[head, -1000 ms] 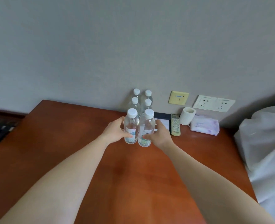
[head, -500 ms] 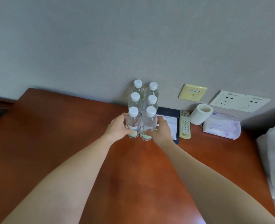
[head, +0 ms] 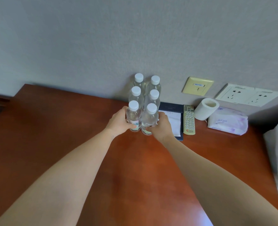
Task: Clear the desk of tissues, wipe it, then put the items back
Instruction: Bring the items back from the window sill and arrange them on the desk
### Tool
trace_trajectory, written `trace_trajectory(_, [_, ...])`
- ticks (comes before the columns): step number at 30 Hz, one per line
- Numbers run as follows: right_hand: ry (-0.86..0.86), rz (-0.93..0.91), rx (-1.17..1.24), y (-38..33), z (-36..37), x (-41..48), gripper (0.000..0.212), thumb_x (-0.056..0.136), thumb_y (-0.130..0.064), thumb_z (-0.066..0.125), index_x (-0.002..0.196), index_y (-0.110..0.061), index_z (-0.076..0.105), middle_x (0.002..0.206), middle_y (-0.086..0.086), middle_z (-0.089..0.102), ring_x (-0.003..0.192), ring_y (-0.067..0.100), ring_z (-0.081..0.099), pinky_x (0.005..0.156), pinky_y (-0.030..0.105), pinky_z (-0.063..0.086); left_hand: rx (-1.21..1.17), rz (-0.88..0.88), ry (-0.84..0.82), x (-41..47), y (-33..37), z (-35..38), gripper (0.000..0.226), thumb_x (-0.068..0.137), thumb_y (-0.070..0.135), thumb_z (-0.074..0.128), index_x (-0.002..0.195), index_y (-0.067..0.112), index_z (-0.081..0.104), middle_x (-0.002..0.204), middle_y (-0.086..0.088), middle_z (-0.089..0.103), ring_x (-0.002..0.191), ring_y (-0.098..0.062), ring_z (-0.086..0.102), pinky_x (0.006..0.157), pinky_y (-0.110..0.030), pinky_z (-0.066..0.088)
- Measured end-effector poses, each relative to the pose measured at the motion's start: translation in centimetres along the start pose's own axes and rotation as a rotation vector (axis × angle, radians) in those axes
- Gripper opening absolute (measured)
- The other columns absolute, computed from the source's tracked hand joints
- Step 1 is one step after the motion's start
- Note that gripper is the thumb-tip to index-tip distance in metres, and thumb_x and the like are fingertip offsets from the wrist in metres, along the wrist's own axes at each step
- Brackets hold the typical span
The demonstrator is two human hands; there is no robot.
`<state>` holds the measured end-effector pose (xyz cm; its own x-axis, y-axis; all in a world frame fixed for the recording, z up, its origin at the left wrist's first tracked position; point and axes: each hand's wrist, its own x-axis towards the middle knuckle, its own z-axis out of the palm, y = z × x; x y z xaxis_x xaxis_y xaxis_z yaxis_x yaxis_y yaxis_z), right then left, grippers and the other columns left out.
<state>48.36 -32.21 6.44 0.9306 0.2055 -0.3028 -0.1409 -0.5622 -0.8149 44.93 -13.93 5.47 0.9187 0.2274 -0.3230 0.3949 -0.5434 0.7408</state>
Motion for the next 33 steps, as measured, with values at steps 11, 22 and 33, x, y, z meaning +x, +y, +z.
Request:
trace_trajectory(11, [-0.018,0.026,0.03,0.1,-0.1,0.2,0.061,0.082,-0.013,0.075,0.126,-0.014,0.033,0.114,0.0,0.052,0.098,0.017,0.054,0.062,0.015,0.04,0.019,-0.017,-0.022,0.1,0.1,0.0,0.076,0.064,0.026,0.084,0.129,0.03,0.045,0.123,0.008,0.063,0.109,-0.019,0.064,0.097,-0.048,0.051])
trace_trajectory(22, [-0.1,0.139,-0.226,-0.8,-2.1,-2.9,0.078,0.081,-0.021,0.078,0.142,-0.004,0.033,0.142,0.013,0.044,0.124,0.028,0.049,0.089,0.029,0.045,0.533,-0.081,-0.196,-4.7,1.5,-0.5,0.088,0.079,0.04,0.078,0.146,0.013,0.027,0.138,-0.01,0.044,0.122,-0.031,0.053,0.099,-0.048,0.047])
trace_trajectory(33, [-0.186,-0.158,-0.832,-3.0,-5.0,-13.7,0.059,0.084,-0.027,0.068,0.137,-0.014,0.043,0.13,0.007,0.052,0.121,0.026,0.047,0.096,0.038,0.046,0.872,0.235,-0.246,-14.6,5.0,-3.0,0.096,0.085,0.049,0.07,0.155,0.012,0.016,0.157,-0.006,0.029,0.146,-0.025,0.028,0.122,-0.048,0.009])
